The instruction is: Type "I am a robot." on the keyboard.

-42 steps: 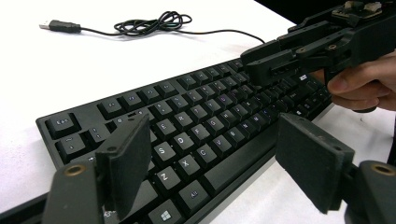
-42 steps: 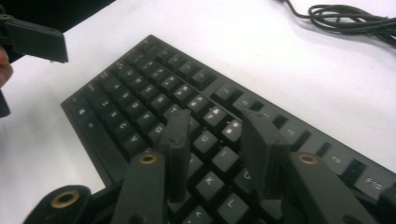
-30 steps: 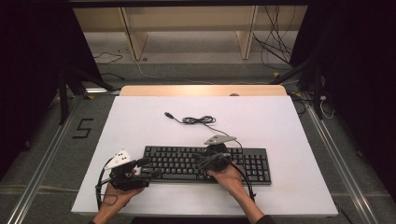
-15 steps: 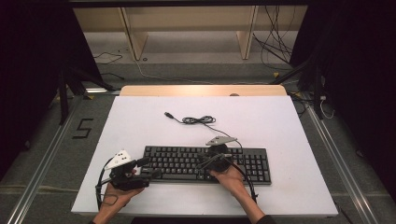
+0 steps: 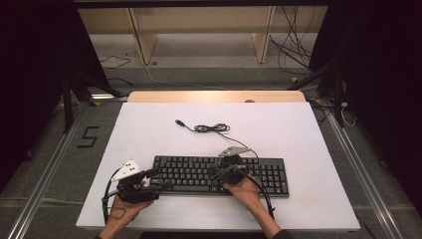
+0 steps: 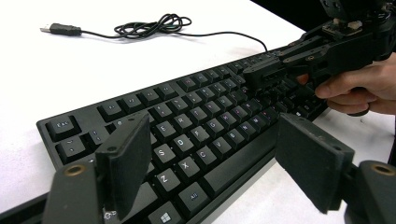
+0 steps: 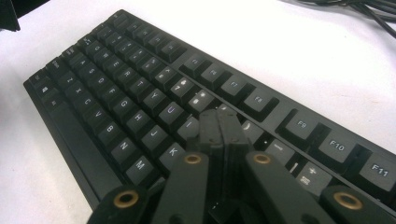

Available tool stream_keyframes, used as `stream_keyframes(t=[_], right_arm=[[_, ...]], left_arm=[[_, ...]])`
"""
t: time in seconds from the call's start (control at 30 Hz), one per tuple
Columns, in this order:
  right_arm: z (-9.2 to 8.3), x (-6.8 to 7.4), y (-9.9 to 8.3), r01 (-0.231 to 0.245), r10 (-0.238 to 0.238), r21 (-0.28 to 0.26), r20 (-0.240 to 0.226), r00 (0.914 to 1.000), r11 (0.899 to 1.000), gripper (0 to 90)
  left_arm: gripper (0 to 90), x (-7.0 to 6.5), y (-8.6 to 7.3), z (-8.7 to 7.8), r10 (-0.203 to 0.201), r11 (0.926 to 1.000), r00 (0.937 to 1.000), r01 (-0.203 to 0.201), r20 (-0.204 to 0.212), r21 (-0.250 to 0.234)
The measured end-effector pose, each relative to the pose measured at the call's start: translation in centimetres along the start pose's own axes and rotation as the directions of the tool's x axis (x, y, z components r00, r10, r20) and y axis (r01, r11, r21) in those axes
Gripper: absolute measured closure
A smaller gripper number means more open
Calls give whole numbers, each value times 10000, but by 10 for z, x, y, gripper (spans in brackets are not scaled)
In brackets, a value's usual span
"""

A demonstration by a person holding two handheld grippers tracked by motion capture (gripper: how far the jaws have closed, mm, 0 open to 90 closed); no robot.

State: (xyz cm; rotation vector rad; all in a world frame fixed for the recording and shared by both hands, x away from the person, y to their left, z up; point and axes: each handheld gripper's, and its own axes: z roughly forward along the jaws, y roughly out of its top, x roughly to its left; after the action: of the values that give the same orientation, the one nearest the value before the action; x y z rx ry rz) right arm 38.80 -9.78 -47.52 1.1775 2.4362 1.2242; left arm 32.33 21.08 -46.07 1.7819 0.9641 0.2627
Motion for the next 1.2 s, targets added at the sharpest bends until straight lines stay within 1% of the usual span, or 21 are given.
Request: stream_keyframes(t=[0.47, 0.53, 0.57, 0.7, 0.87, 0.97, 1.1, 1.2], right_arm=[[3, 0, -3, -3, 3, 116, -11, 10000, 9999, 900], [5, 1, -3, 112, -114, 247, 90, 9999, 9996, 900], [5, 1, -4, 175, -177, 177, 123, 9998, 9997, 900], [6, 4, -5, 434, -440, 183, 332, 9985, 9989, 900], [5, 4, -4, 331, -336, 172, 305, 9990, 9993, 900], [4, 3, -4, 157, -161, 142, 216, 9996, 9998, 900], [1, 1, -3, -59, 59, -86, 45, 10000, 9999, 853], [-4, 1, -2, -106, 105, -279, -34, 9999, 9996, 835]], left_arm=[[266, 0, 0, 0, -3, 10000, 10000, 3, 1, 4], [267, 0, 0, 0, 1, 10000, 10000, -1, -10, 14], [267, 0, 0, 0, -2, 10000, 10000, 2, -14, 13], [266, -1, 0, 1, -6, 10000, 10000, 6, -25, 2], [267, 0, 0, 1, 3, 10000, 10000, -2, -37, 18], [267, 0, 0, 0, -4, 10000, 10000, 4, -42, 15], [266, 1, 0, 0, -32, 10000, 10000, 32, -53, -6], [267, 1, 0, 1, -46, 10000, 10000, 46, -67, 4]])
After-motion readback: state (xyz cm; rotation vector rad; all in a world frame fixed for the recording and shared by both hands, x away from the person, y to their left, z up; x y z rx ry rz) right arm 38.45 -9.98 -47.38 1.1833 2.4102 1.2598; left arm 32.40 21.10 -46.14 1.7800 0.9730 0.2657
